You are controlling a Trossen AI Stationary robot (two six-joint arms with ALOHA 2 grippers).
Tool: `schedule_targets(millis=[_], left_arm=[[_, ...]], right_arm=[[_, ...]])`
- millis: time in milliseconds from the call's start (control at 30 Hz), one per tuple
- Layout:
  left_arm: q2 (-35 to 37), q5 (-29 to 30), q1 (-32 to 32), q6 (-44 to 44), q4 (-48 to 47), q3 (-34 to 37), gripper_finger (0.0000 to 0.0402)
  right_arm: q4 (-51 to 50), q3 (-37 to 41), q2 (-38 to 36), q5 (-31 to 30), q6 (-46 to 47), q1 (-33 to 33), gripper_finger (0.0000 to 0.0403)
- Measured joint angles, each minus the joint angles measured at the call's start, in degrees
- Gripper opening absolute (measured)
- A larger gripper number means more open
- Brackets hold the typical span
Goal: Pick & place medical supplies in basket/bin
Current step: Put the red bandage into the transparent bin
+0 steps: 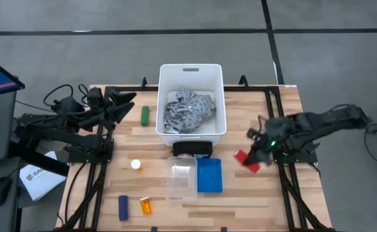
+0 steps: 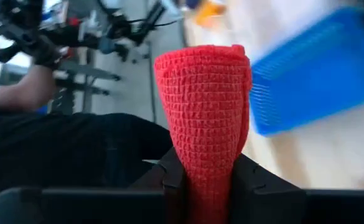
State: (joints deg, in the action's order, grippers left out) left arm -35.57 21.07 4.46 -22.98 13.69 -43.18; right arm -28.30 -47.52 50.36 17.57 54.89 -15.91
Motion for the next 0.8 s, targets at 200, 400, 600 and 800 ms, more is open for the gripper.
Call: schedule_targets(millis=[200,400,600,800], left_arm=[[-0.9,0.0,1.1,-0.3,0.2,0.0,0.029],[-0.9,0.0,1.3,-0.4,0.1,0.0,0.029],[-0.8,0.1,1.3,-0.4,-0.1,0.0,0.029],[-0.8,-0.9,1.3,-0.4,0.0,0.0,0.029]], right_arm=[[13.6,-4.9,18.5,-1.3,-0.5,-5.6,0.0058],[10.9,-22.0,34.5,-1.3,-9.6,-6.1,0.0058],[2.4,-37.4,47.7,-1.4,-16.4,-6.1,0.0058],[1.7,-42.6,54.5,-1.5,-18.3,-3.7,0.0058]])
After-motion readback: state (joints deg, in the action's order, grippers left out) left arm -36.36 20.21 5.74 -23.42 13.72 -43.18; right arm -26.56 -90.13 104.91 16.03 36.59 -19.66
